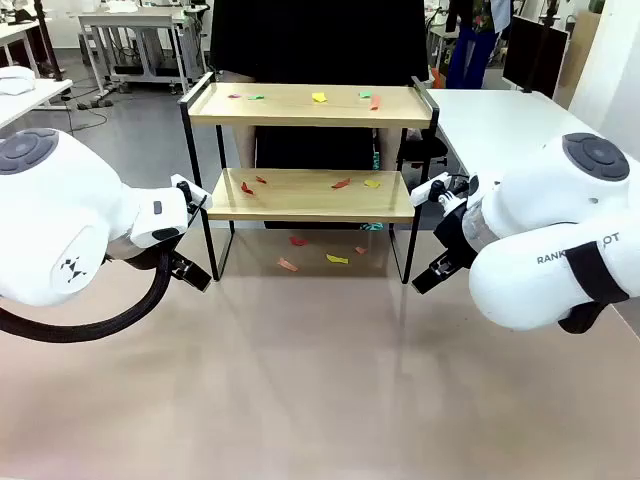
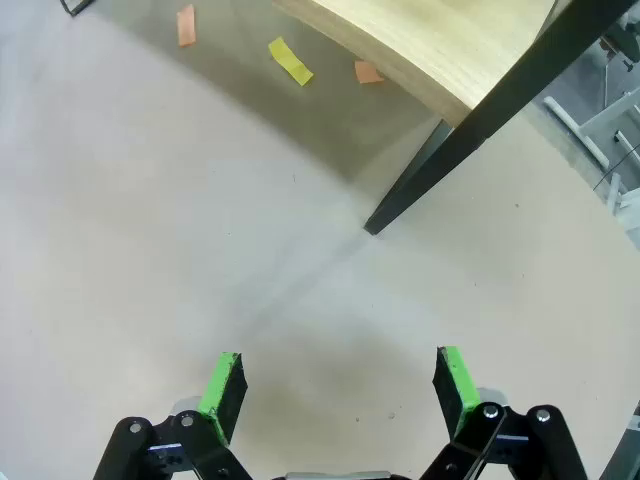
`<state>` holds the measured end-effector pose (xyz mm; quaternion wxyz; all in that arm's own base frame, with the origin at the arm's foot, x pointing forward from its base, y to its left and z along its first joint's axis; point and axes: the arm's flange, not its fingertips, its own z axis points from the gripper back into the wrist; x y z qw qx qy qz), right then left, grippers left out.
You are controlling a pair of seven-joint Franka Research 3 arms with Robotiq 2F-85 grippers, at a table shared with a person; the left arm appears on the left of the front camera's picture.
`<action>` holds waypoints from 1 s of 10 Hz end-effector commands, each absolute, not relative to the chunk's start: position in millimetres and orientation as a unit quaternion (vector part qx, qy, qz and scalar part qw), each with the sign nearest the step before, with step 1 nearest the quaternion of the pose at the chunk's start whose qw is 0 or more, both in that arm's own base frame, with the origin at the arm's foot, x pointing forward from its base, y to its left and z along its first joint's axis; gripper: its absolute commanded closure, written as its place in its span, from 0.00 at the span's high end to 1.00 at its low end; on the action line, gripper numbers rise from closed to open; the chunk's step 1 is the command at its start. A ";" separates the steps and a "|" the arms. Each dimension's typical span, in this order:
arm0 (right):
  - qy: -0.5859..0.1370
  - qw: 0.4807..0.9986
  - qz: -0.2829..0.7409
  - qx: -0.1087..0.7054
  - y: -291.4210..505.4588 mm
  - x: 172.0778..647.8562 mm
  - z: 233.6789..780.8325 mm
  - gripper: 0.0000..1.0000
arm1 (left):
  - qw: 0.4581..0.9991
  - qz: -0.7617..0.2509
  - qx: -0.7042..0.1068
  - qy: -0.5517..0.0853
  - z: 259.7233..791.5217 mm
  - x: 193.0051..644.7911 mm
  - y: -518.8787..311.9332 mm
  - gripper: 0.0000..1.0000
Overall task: Clean the shelf.
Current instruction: Pick up the Duster handed by the human.
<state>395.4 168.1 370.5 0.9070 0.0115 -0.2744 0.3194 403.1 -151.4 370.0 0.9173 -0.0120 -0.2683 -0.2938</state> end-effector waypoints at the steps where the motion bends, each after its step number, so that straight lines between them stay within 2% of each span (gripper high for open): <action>1: -0.274 0.907 0.319 0.012 168.1 395.4 370.5 1.00 | 0.917 -0.294 -0.012 -0.268 370.1 403.1 -151.5 1.00; 10: -0.274 0.907 0.319 0.012 168.1 395.4 370.5 1.00 | 0.917 -0.294 -0.012 -0.268 370.1 403.1 -151.5 1.00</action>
